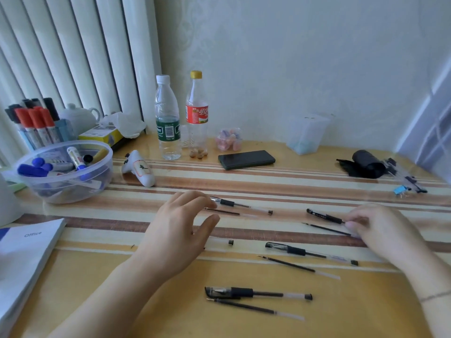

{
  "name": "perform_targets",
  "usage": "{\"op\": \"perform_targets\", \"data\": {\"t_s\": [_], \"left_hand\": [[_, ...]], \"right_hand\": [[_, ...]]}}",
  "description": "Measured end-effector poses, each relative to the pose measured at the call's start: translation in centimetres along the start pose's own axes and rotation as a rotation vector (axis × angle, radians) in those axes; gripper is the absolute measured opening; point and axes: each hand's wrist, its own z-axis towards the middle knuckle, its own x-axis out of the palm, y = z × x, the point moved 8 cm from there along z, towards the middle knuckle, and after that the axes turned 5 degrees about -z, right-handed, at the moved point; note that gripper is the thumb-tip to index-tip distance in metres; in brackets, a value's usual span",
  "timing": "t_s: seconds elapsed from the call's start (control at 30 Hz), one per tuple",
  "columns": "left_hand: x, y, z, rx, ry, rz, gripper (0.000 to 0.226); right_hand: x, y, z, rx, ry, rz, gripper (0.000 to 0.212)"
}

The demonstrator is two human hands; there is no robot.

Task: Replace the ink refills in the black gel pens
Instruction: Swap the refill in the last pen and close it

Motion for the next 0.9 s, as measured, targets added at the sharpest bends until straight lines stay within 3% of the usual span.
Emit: {"op": "perform_targets", "data": {"t_s": [0.13, 0.2, 0.27, 0.43, 0.73, 0.9], "left_hand": [[1.0, -2.0, -0.3, 0.073, 0.041, 0.035, 0.029], [1.5, -3.9, -0.5, 0.167, 0.074, 0.152, 0.041], [1.9, -6.1, -0.6, 0.259, 0.09, 0.295, 0.047], [2.8, -9.3, -1.0, 0.419, 0.111, 0.279, 0.022], [3.7, -7.8, -1.2, 0.308, 0.289, 0.155, 0.033], [3.8, -7.4, -1.4, 0.321, 0.298, 0.153, 0.036]], "right_hand": [[-1.5, 1.7, -0.6, -0.04, -0.125, -0.031, 0.014], [-2.6, 5.2, -2.3, -0.18, -0.176, 0.038, 0.005], [-2.9, 9.8, -5.2, -0.385, -0.117, 0.183, 0.011], [-3.8, 16.0, -10.4, -0.634, -0.004, 0.377, 0.033], [-3.7, 16.7, -10.9, -0.732, -0.082, 0.253, 0.037], [-4.0, 17.1, -11.1, -0.775, -0.147, 0.222, 0.034]]}}
